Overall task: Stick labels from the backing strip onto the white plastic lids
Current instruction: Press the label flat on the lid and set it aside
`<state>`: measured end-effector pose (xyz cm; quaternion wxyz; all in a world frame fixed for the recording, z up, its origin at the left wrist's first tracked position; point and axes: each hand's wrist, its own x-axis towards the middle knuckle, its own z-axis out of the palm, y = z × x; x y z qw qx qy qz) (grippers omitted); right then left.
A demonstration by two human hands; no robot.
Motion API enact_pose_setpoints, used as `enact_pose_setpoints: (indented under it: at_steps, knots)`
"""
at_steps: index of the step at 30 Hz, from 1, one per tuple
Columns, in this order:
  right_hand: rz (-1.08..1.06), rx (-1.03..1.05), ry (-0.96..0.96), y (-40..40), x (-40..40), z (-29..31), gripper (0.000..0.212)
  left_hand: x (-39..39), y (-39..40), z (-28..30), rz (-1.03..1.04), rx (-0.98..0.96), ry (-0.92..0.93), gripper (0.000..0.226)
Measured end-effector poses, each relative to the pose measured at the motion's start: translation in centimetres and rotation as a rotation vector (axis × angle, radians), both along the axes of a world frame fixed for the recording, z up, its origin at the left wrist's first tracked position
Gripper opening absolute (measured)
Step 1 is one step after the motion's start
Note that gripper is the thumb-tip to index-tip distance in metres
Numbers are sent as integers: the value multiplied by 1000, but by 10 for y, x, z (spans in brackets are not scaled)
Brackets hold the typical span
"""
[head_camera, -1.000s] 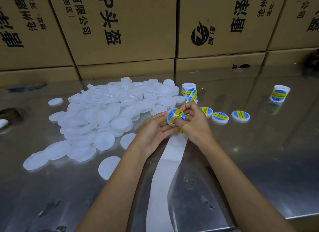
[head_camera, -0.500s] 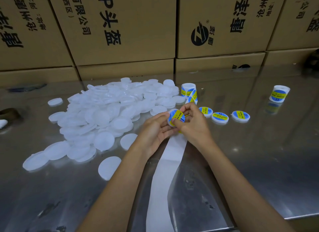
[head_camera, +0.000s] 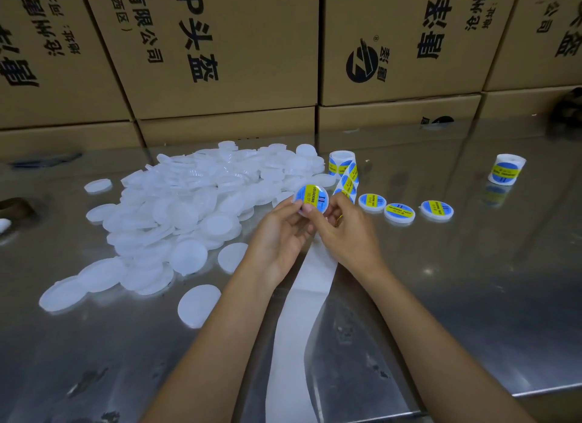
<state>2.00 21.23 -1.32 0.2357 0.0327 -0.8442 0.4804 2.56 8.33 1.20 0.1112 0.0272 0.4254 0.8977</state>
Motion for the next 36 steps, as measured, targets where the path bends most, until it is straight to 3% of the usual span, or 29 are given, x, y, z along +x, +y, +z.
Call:
enact_pose_setpoints:
  at_steps: [6, 13, 19, 23, 26, 30, 34, 36]
  knots:
    - [-3, -16, 92, 0, 4, 3, 40, -1, -2, -1, 71, -221, 37, 14]
    - [34, 5, 107, 4, 7, 7, 34, 5, -8, 2, 156, -518, 242, 42]
    - [131, -73, 73, 0, 6, 6, 34, 9, -5, 3, 266, -423, 166, 28]
    - [100, 144, -4, -2, 7, 0, 46, 9, -5, 1, 341, -336, 95, 23]
    - [47, 219, 8, 0, 6, 0, 43, 9, -2, -1, 346, -334, 86, 18]
    - [17, 209, 44, 3, 7, 0, 33, 8, -3, 1, 286, -369, 110, 17]
    - [-37, 92, 92, 2, 6, 3, 38, 8, -3, 2, 188, -456, 120, 15]
    - [-50, 53, 83, 4, 5, 3, 32, 11, 0, 2, 107, -487, 171, 23]
